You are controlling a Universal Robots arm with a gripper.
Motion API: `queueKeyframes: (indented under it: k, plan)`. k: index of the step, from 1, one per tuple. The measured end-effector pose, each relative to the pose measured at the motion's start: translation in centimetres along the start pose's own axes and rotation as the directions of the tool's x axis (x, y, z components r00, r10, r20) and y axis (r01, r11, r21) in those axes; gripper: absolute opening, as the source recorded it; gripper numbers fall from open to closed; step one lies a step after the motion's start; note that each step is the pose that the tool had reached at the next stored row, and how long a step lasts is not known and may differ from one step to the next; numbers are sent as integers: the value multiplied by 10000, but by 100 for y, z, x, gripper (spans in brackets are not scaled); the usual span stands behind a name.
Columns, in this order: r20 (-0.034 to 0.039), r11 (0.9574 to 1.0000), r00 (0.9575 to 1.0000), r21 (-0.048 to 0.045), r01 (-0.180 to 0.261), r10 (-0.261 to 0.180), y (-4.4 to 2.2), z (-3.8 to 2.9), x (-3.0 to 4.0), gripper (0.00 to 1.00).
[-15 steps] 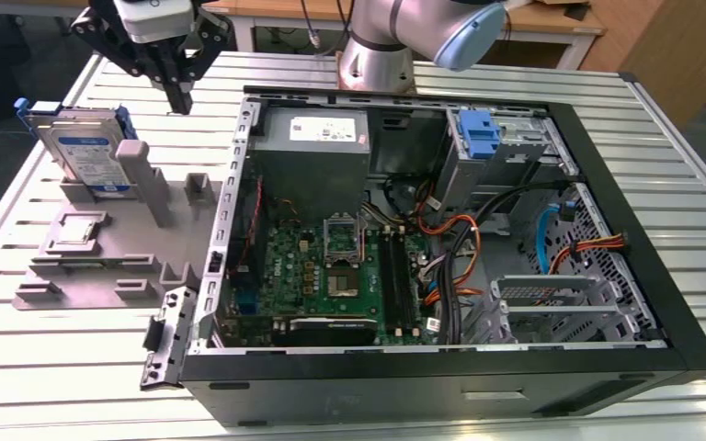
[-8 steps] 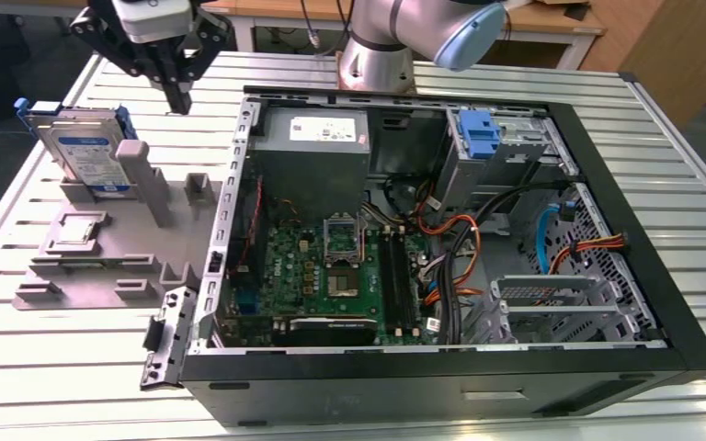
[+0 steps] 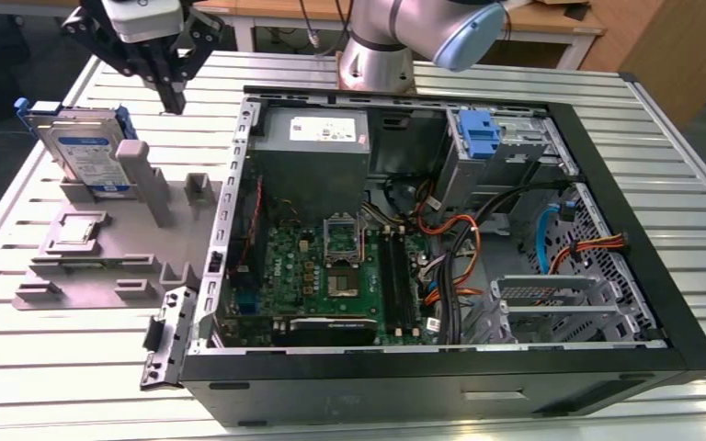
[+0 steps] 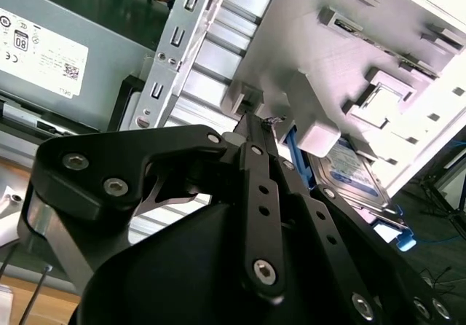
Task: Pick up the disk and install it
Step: 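Reach for the disk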
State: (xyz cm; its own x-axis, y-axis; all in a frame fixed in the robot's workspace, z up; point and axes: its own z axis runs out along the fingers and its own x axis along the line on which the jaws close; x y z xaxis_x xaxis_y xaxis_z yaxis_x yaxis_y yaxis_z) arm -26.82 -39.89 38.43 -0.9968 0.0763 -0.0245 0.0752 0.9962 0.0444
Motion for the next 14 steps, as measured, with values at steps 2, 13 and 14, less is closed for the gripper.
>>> queueKeyframes:
  k: [2,13,14]
  plan:
    - [-1,10000,10000,0,0,0,2,0,26,10]
    - [-1,10000,10000,1,-1,1,42,10,160,10]
    - [0,10000,10000,0,-3,3,41,13,179,10]
